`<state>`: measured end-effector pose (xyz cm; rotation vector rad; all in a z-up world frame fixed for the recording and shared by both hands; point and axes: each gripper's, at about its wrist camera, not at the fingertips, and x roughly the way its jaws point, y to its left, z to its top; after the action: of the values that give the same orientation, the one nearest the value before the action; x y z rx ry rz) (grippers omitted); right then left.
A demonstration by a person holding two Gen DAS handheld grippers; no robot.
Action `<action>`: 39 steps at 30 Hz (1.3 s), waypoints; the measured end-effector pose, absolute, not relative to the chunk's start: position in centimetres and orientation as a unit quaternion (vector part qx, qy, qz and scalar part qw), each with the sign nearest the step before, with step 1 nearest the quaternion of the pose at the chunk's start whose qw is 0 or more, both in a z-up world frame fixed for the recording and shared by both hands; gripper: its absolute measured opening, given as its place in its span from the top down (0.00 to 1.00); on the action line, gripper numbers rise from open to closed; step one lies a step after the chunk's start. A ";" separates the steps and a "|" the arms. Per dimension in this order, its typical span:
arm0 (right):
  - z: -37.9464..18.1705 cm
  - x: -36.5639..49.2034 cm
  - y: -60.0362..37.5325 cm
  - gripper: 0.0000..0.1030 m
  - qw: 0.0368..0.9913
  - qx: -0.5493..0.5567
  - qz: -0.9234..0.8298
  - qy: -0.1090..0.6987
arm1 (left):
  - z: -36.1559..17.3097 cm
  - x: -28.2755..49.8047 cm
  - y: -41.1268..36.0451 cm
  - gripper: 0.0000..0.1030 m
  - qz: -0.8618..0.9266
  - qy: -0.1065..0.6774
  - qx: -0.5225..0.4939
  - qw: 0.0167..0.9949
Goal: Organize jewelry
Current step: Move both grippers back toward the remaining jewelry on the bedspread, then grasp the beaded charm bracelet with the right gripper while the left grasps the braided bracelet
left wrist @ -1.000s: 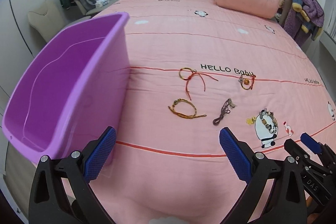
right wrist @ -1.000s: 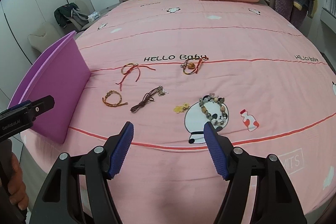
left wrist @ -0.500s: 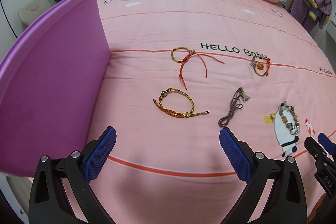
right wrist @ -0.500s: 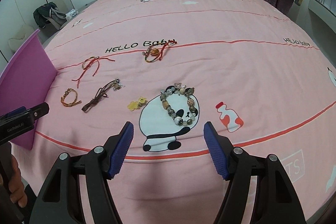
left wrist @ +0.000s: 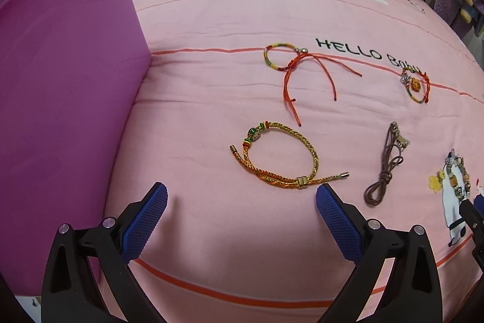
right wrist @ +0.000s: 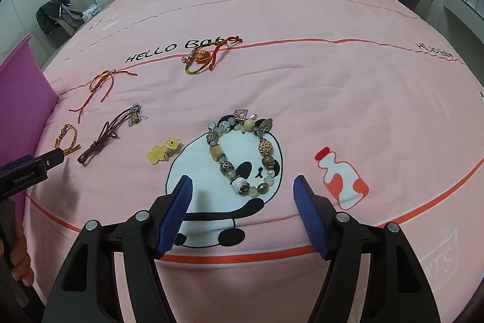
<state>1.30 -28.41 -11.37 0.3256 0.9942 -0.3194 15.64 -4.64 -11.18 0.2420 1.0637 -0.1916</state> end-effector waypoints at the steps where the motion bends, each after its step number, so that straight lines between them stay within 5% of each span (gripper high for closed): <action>1: -11.5 1.4 -28.4 0.36 0.853 0.154 -0.152 0.474 | -11.5 15.7 -4.7 0.06 -0.091 0.507 0.117 0.849; 32: -13.8 4.9 -28.4 0.37 0.854 0.114 -0.168 0.480 | -13.7 19.3 -6.8 0.05 -0.102 0.493 0.097 0.858; 37: -13.7 5.1 -28.2 0.51 0.854 0.101 -0.173 0.480 | -13.5 19.1 -7.0 0.12 -0.102 0.486 0.101 0.862; 39: -13.7 5.2 -28.0 0.66 0.854 0.094 -0.176 0.480 | -13.2 18.5 -7.1 0.28 -0.111 0.480 0.105 0.864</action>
<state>5.16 -27.99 -13.68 0.1984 1.0105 -0.3701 18.45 -7.14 -13.19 0.2194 1.0057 -0.2328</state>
